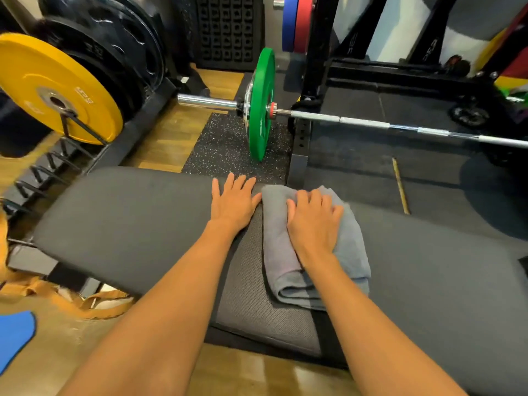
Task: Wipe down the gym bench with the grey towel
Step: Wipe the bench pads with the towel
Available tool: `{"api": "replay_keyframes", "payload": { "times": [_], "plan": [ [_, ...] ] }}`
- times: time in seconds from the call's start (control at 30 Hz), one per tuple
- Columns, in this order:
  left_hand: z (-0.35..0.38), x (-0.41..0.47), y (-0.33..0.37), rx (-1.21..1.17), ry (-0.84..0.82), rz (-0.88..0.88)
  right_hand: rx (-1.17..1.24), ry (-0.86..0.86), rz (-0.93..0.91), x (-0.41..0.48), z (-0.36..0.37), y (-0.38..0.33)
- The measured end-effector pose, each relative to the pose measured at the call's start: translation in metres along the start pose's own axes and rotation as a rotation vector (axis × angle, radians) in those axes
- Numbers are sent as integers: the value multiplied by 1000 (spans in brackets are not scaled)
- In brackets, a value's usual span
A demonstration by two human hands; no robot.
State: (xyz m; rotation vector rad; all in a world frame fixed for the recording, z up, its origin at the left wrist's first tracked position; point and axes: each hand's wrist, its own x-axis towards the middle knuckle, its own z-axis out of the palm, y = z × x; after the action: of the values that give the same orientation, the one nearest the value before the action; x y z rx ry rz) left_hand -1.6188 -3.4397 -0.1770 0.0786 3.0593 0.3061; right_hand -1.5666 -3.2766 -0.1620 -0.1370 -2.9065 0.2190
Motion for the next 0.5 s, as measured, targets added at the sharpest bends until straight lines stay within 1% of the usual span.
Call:
{"api": "replay_keyframes", "payload": {
  "times": [0.17,0.23,0.3,0.4,0.5],
  "plan": [
    [-10,2,2,-81,-72,-16,-24,-9,-44,-95,-26,-6],
    [-14,3,-2,-72,-89,13,-21,-38,-60,-121,-30,-11],
    [-17,7,-9,-41,-62,77,-32,-46,-61,-131,-29,-15],
    [-17,20,-26,-23,27,212,-72,36,-58,-100,-15,-23],
    [-14,36,-43,-86,64,248,-111,94,-30,-27,6,-40]
  ]
}}
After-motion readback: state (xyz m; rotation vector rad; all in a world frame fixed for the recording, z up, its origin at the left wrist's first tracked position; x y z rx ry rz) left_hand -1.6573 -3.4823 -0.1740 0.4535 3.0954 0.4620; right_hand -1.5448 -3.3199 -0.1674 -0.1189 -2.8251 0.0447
